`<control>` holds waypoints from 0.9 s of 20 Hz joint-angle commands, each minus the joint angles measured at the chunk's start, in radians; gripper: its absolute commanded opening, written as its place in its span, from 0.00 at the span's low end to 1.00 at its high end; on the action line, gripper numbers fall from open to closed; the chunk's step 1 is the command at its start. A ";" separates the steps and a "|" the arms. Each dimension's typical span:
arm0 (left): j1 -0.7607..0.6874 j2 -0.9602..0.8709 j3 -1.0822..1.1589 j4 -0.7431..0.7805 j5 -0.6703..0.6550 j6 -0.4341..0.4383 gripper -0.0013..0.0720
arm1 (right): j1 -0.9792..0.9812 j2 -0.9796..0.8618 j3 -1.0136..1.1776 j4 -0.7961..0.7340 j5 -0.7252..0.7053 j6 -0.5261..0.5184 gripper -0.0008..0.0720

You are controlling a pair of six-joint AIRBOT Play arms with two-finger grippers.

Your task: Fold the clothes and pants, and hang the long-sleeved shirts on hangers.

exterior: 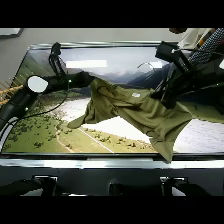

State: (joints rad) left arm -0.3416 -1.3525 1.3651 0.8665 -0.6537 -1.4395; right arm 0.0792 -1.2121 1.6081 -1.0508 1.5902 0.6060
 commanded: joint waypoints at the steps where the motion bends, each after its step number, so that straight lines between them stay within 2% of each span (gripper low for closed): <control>1: 0.000 0.004 0.088 0.044 -0.040 0.001 0.04 | 0.000 -0.035 0.000 0.001 -0.015 0.014 0.04; 6: -0.013 0.039 0.117 0.127 -0.115 -0.001 0.04 | 0.000 -0.060 0.000 -0.038 -0.117 0.038 0.04; 11: -0.013 0.047 0.117 0.253 -0.208 -0.031 0.04 | 0.000 -0.033 0.000 -0.112 -0.102 0.072 0.04; 15: -0.013 0.047 0.117 0.264 -0.218 -0.030 0.04 | 0.000 0.027 0.000 -0.174 -0.100 0.075 0.04; 18: -0.016 0.047 0.117 0.264 -0.221 -0.030 0.04 | 0.000 0.042 0.001 -0.177 -0.097 0.115 0.04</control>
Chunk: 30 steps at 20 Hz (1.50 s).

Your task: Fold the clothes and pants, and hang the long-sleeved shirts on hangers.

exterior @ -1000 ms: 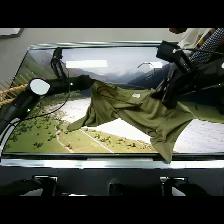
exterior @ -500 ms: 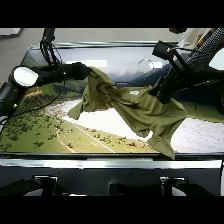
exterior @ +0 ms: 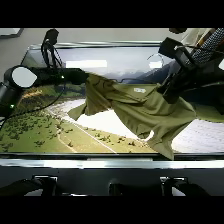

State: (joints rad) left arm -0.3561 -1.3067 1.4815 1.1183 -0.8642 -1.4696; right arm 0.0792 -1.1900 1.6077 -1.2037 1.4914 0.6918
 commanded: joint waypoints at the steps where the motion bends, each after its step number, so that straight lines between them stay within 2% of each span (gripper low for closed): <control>1: -0.001 0.000 0.001 0.012 -0.012 0.000 0.04 | 0.000 0.023 0.001 -0.024 0.003 0.036 0.04; 7: -0.030 0.002 0.004 0.008 -0.003 0.000 0.04 | 0.000 0.012 0.000 0.002 0.034 0.050 0.04; 10: -0.058 0.002 0.039 0.008 0.012 0.000 0.04 | 0.002 -0.028 0.000 0.061 0.049 0.058 0.04; 14: -0.073 0.027 0.093 0.008 0.010 -0.007 0.04 | 0.002 -0.096 0.000 0.075 0.018 0.091 0.04; 19: -0.103 0.100 0.096 -0.005 -0.069 -0.006 0.04 | 0.001 -0.136 0.000 0.072 -0.082 0.110 0.04; 22: -0.120 0.110 0.084 -0.015 -0.211 -0.006 0.04 | 0.001 -0.121 0.001 0.081 -0.166 0.136 0.04; 23: -0.135 0.110 0.058 -0.018 -0.219 -0.006 0.04 | 0.001 -0.108 0.001 0.090 -0.171 0.135 0.04; 25: -0.163 0.105 -0.003 -0.018 -0.180 -0.007 0.04 | 0.001 -0.079 0.001 0.118 -0.137 0.139 0.04; 28: -0.202 0.097 -0.086 -0.018 -0.106 -0.034 0.04 | 0.001 -0.016 0.001 0.118 -0.006 0.142 0.04; 30: -0.229 0.096 -0.124 -0.018 -0.103 -0.033 0.04 | 0.001 0.030 0.001 0.115 0.047 0.130 0.04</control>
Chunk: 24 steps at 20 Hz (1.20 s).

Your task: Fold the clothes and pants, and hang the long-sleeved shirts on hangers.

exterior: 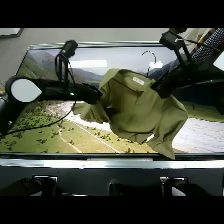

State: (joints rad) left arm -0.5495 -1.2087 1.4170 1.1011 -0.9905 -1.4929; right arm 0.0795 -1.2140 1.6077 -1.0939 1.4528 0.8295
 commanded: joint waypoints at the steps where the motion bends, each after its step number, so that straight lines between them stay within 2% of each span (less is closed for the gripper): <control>1: -0.050 -0.002 -0.077 0.000 0.023 -0.010 0.04 | 0.001 0.076 0.001 0.001 0.090 -0.009 0.04; 10: -0.126 0.011 -0.130 -0.020 0.089 -0.026 0.06 | 0.001 0.166 0.001 0.002 0.101 -0.023 0.04; 11: -0.125 0.016 -0.130 -0.020 0.090 -0.026 0.19 | 0.001 0.167 0.001 0.002 0.085 -0.027 0.04; 12: -0.122 0.021 -0.130 -0.018 0.090 -0.026 0.48 | 0.001 0.169 0.001 0.002 0.078 -0.047 0.04; 13: -0.116 0.029 -0.130 -0.016 0.090 -0.026 0.93 | 0.001 0.171 0.001 0.002 0.073 -0.062 0.04; 14: -0.104 0.041 -0.130 0.005 0.089 -0.026 1.00 | 0.001 0.171 0.001 0.002 0.072 -0.064 0.04; 17: -0.013 0.106 -0.130 0.116 0.060 -0.019 1.00 | 0.001 0.171 0.001 0.011 0.093 -0.079 0.04; 19: 0.101 0.133 -0.126 0.096 0.040 0.076 1.00 | 0.001 0.171 0.001 0.027 0.101 -0.098 0.04; 20: 0.169 0.134 -0.116 0.050 0.037 0.162 1.00 | 0.001 0.170 0.001 0.044 0.101 -0.118 0.04; 22: 0.275 0.115 -0.093 -0.031 0.039 0.415 1.00 | 0.001 0.159 0.001 0.073 0.101 -0.154 0.04; 24: 0.326 0.094 -0.089 -0.032 0.053 0.675 1.00 | 0.001 0.129 0.001 0.089 0.101 -0.178 0.04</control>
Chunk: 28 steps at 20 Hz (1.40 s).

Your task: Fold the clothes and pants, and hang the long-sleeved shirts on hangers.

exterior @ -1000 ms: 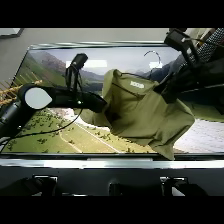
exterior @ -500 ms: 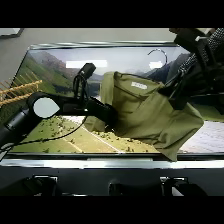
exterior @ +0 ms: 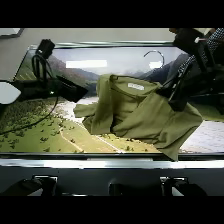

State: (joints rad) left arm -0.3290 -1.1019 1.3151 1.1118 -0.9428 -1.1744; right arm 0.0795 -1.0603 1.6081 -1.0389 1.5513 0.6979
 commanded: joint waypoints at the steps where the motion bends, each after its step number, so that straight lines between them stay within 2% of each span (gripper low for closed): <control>1: 0.111 -0.024 0.013 -0.043 0.012 0.489 1.00 | 0.001 -0.045 0.000 0.050 0.002 -0.071 0.04; 2: 0.111 -0.037 0.014 -0.050 0.013 0.617 0.99 | 0.001 -0.068 0.000 0.068 0.003 -0.103 0.04; 3: 0.109 -0.051 0.013 -0.080 0.007 0.627 0.86 | 0.001 -0.092 0.000 0.077 0.003 -0.135 0.04; 4: 0.103 -0.065 0.013 -0.109 -0.009 0.629 0.82 | 0.001 -0.115 0.000 0.077 0.003 -0.167 0.04; 5: 0.091 -0.078 0.013 -0.123 -0.019 0.630 0.82 | 0.001 -0.135 0.000 0.077 0.002 -0.193 0.05; 7: 0.084 -0.103 0.013 -0.193 -0.066 0.691 0.82 | 0.001 -0.174 0.000 0.091 0.003 -0.236 0.05; 10: 0.084 -0.140 0.013 -0.287 -0.182 0.761 0.87 | 0.001 -0.219 0.000 0.119 0.005 -0.282 0.05; 12: 0.082 -0.159 0.013 -0.313 -0.213 0.807 0.91 | 0.001 -0.243 0.000 0.136 0.014 -0.296 0.05; 22: 0.021 -0.230 0.014 -0.364 -0.184 0.821 0.91 | 0.001 -0.275 0.000 0.166 0.044 -0.363 0.05; 25: 0.014 -0.249 0.014 -0.363 -0.156 0.820 0.83 | 0.001 -0.275 0.000 0.172 0.046 -0.363 0.05; 28: 0.016 -0.269 0.014 -0.363 -0.156 0.820 0.83 | 0.001 -0.275 0.000 0.187 0.046 -0.363 0.05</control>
State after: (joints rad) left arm -0.3103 -1.3529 1.3277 0.7502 -1.1084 -0.3557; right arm 0.0795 -1.3342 1.6077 -0.8684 1.5959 0.3378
